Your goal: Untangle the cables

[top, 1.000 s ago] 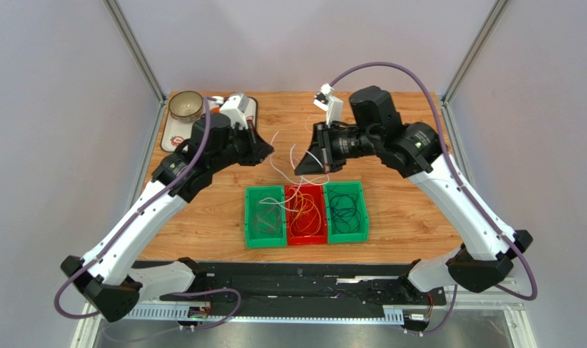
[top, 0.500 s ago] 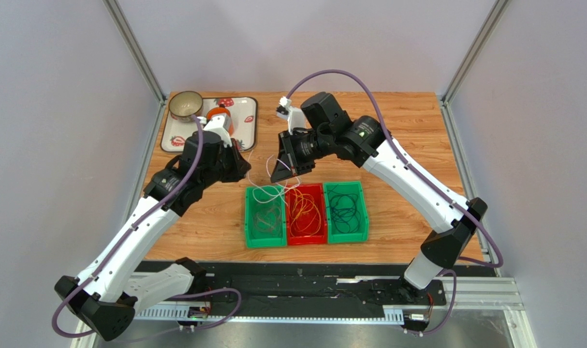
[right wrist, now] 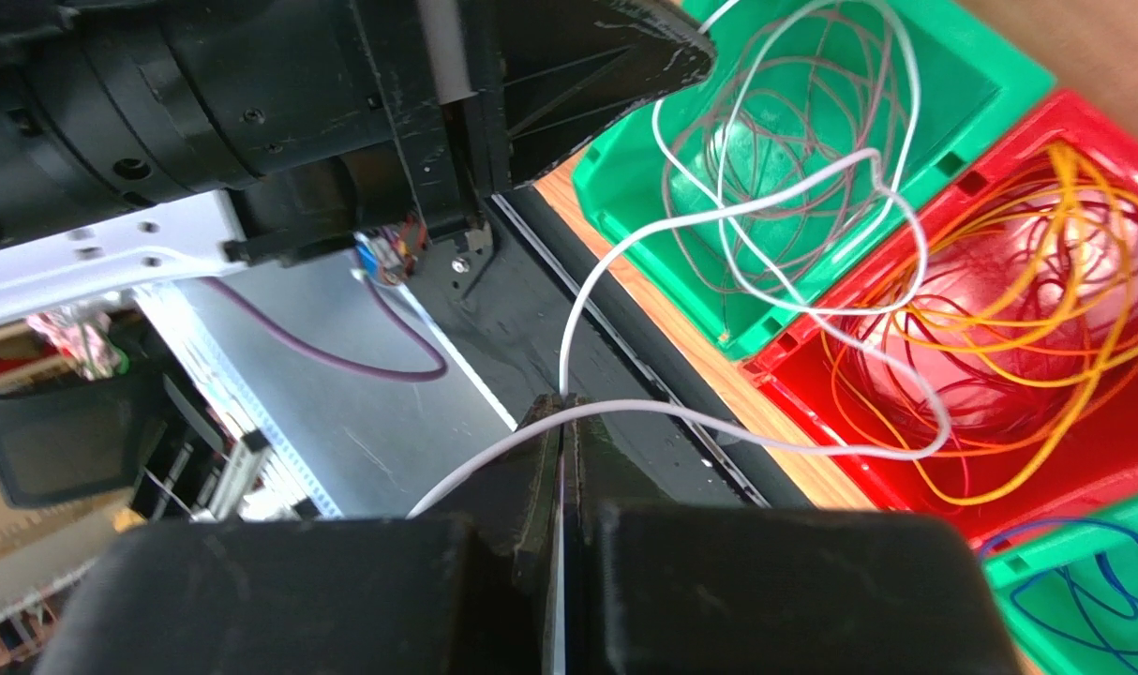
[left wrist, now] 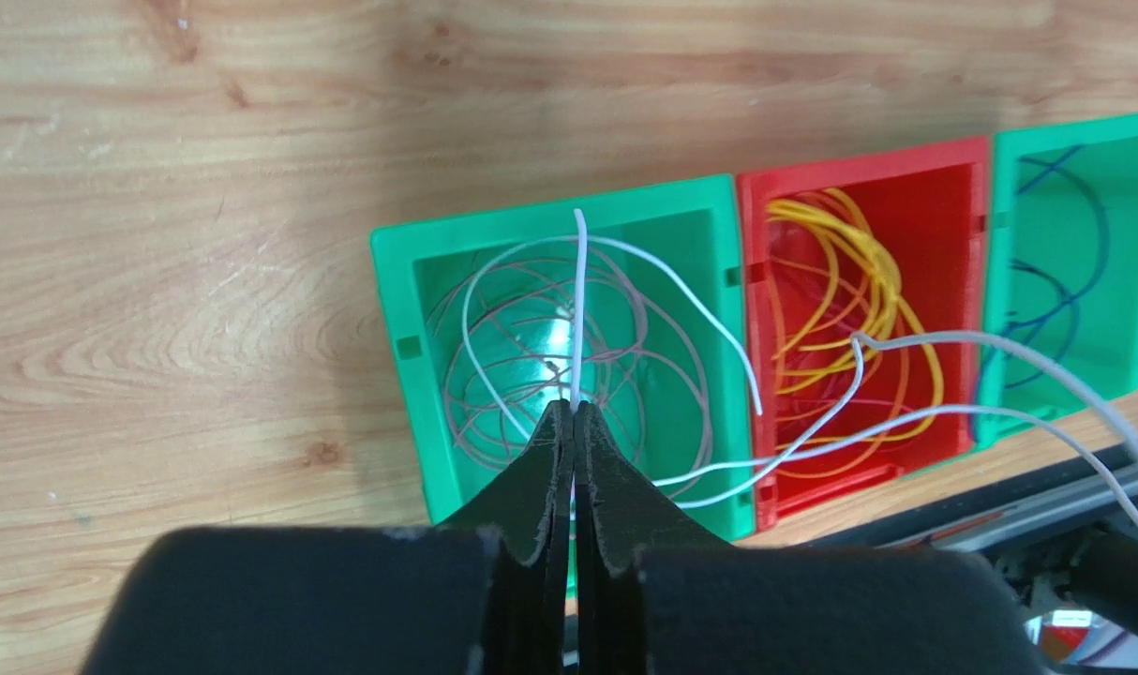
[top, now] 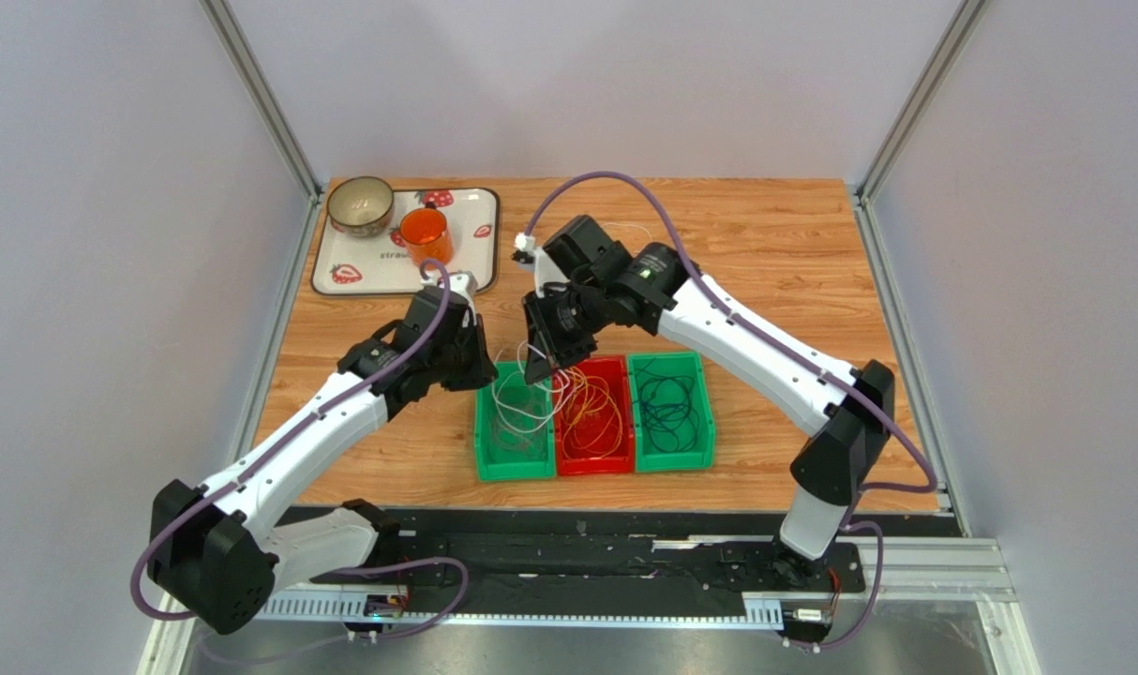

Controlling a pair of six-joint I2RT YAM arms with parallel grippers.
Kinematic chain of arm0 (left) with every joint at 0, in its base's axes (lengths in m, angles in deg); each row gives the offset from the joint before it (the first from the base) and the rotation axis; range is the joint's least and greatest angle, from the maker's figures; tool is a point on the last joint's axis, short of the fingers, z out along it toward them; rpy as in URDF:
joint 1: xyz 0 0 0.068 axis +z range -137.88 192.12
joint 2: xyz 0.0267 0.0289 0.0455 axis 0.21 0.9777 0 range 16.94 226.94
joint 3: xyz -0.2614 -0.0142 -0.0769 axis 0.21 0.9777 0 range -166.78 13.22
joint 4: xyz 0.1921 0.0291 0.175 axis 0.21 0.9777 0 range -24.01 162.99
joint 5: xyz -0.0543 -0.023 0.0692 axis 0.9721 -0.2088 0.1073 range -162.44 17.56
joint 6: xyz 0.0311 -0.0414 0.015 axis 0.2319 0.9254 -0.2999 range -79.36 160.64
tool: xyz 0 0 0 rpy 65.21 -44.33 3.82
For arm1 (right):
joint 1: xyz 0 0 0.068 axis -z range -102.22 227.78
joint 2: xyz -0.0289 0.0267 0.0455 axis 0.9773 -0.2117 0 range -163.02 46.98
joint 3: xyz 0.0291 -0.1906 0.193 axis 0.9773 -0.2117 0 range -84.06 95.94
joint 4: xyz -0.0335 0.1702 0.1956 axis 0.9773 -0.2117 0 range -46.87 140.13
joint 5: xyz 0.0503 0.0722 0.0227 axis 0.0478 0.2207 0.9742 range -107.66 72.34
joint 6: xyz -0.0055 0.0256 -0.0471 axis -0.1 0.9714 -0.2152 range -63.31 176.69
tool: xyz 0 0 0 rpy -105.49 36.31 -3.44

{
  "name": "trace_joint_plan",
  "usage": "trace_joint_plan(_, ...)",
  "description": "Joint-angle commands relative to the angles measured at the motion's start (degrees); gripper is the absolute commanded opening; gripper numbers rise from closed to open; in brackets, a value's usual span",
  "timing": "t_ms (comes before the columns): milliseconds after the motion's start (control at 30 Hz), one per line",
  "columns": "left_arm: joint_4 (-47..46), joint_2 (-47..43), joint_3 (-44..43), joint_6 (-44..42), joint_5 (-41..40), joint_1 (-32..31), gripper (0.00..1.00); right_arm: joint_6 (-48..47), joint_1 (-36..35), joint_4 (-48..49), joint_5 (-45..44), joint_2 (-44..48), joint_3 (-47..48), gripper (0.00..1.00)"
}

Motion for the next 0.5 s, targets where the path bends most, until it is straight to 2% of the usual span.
trace_joint_plan(0,-4.27,1.36,2.03,1.23,0.93,0.27,0.0,-2.07,-3.11,-1.66,-1.44,-4.27,4.08,0.0)
trace_joint_plan(200,-4.01,1.71,3.0,1.67,0.32,0.27,0.0,-3.04,-5.57,-3.85,-1.8,-9.63,6.9,0.0)
trace_joint_plan(233,-3.31,1.54,2.74,1.5,0.32,0.27,0.06,-3.21,-5.75,-4.12,-2.23,-9.9,7.43,0.0)
trace_joint_plan(300,-2.52,0.31,2.47,1.23,-1.6,0.27,0.27,-3.57,-6.19,-4.64,-3.81,-10.42,8.22,0.0)
trace_joint_plan(400,0.2,-1.45,1.33,0.88,-3.54,0.62,0.49,-3.83,-6.63,-5.17,-4.96,-10.78,9.63,0.0)
trace_joint_plan(467,2.66,-2.5,0.01,0.27,-4.77,1.14,0.55,-4.09,-6.98,-4.47,-3.65,-10.87,10.24,0.0)
